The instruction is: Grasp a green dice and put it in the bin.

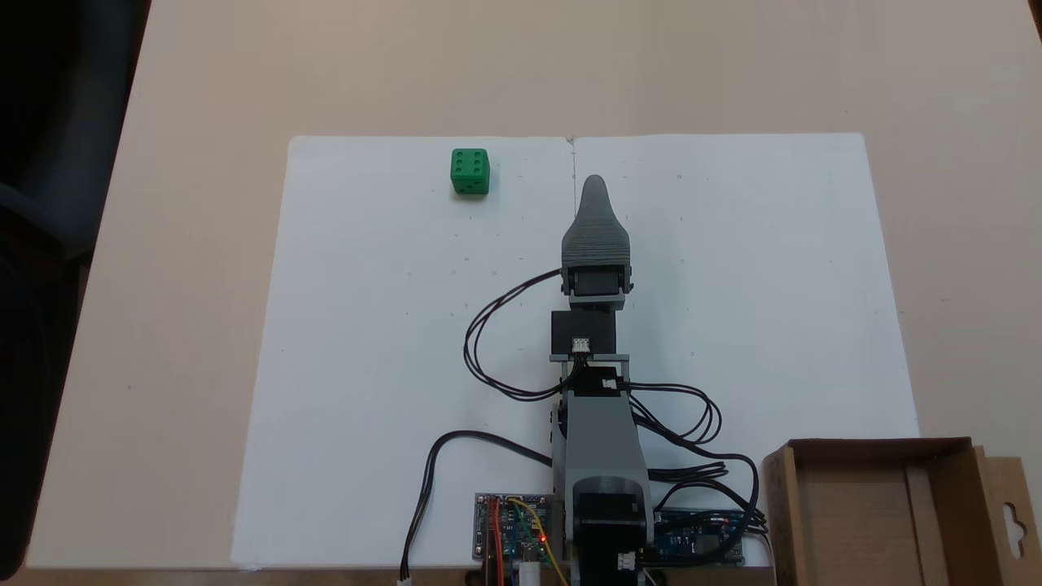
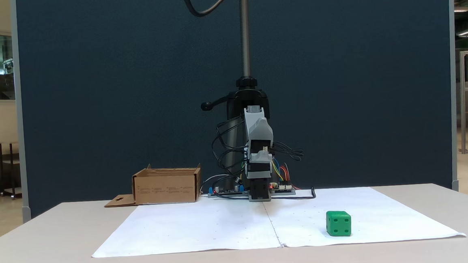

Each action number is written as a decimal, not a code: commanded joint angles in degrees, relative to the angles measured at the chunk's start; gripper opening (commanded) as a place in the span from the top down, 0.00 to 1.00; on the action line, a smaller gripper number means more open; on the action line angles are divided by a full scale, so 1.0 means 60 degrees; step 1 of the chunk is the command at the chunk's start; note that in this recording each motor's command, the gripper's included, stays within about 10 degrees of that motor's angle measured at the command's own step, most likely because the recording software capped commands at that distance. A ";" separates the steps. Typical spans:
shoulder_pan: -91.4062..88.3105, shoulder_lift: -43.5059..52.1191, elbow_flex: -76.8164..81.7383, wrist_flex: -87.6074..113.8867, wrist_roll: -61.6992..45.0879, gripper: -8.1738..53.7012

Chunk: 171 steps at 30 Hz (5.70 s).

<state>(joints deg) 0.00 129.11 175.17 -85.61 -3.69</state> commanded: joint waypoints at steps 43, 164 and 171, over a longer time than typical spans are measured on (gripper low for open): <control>0.0176 0.1084 0.0117 0.3501 -0.0630 0.17; -0.4087 -1.3608 -2.0273 2.1460 0.5361 0.19; -0.4087 -1.3682 -2.0273 2.1489 0.5376 0.26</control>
<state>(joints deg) -23.73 46.41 55.55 45.09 24.70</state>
